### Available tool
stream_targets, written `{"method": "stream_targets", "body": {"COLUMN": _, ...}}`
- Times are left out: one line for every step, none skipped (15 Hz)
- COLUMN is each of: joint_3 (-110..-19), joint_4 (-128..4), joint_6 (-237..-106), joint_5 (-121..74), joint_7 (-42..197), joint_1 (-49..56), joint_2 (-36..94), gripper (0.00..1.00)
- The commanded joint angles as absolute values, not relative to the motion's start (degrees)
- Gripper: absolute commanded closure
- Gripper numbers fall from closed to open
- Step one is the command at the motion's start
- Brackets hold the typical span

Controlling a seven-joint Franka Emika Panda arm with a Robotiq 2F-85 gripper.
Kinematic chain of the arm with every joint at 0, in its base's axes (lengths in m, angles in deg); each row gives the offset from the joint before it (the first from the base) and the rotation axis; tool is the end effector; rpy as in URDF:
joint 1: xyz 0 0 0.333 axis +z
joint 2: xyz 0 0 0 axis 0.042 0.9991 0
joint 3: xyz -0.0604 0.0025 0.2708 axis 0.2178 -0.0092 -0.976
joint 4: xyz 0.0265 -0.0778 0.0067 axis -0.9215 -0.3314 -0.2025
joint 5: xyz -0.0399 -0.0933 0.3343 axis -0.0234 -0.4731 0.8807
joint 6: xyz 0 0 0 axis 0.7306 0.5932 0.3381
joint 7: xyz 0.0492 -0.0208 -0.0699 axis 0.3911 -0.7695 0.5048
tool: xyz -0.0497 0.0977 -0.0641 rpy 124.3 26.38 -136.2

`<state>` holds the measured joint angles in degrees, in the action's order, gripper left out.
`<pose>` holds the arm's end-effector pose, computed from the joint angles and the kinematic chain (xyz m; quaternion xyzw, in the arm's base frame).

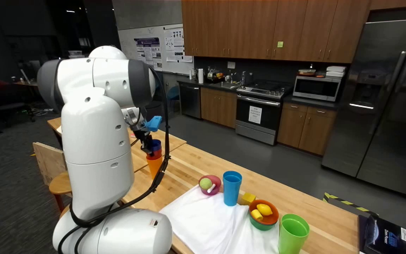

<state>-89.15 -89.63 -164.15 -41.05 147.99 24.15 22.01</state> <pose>0.3991 0.3419 0.3161 0.4877 0.8655 -0.0357 0.1084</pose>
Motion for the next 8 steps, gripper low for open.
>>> {"method": "stream_targets", "body": {"joint_3": -89.91, "joint_4": -85.89, "joint_6": -159.53, "joint_5": -40.11, "joint_7": 149.02, "joint_1": 24.36, "joint_2": 24.14, "gripper": 0.74}}
{"method": "stream_targets", "body": {"joint_3": -89.56, "joint_4": -88.04, "joint_6": -162.76, "joint_5": -40.96, "joint_7": 148.03, "joint_1": 24.02, "joint_2": 23.40, "gripper": 0.90}}
{"method": "stream_targets", "body": {"joint_3": -89.72, "joint_4": -87.42, "joint_6": -161.68, "joint_5": -40.86, "joint_7": 148.05, "joint_1": 24.09, "joint_2": 23.88, "gripper": 0.86}}
{"method": "stream_targets", "body": {"joint_3": -89.84, "joint_4": -87.01, "joint_6": -161.12, "joint_5": -40.84, "joint_7": 148.06, "joint_1": 24.12, "joint_2": 24.15, "gripper": 0.80}}
{"method": "stream_targets", "body": {"joint_3": -89.93, "joint_4": -86.73, "joint_6": -160.87, "joint_5": -40.83, "joint_7": 148.08, "joint_1": 24.15, "joint_2": 24.30, "gripper": 0.74}}
{"method": "stream_targets", "body": {"joint_3": -89.99, "joint_4": -86.62, "joint_6": -160.72, "joint_5": -40.83, "joint_7": 148.09, "joint_1": 24.17, "joint_2": 24.35, "gripper": 0.74}}
{"method": "stream_targets", "body": {"joint_3": -90.01, "joint_4": -86.60, "joint_6": -160.65, "joint_5": -40.82, "joint_7": 148.09, "joint_1": 24.18, "joint_2": 24.36, "gripper": 0.74}}
{"method": "stream_targets", "body": {"joint_3": -90.01, "joint_4": -86.59, "joint_6": -160.62, "joint_5": -40.82, "joint_7": 148.09, "joint_1": 24.18, "joint_2": 24.37, "gripper": 0.49}}
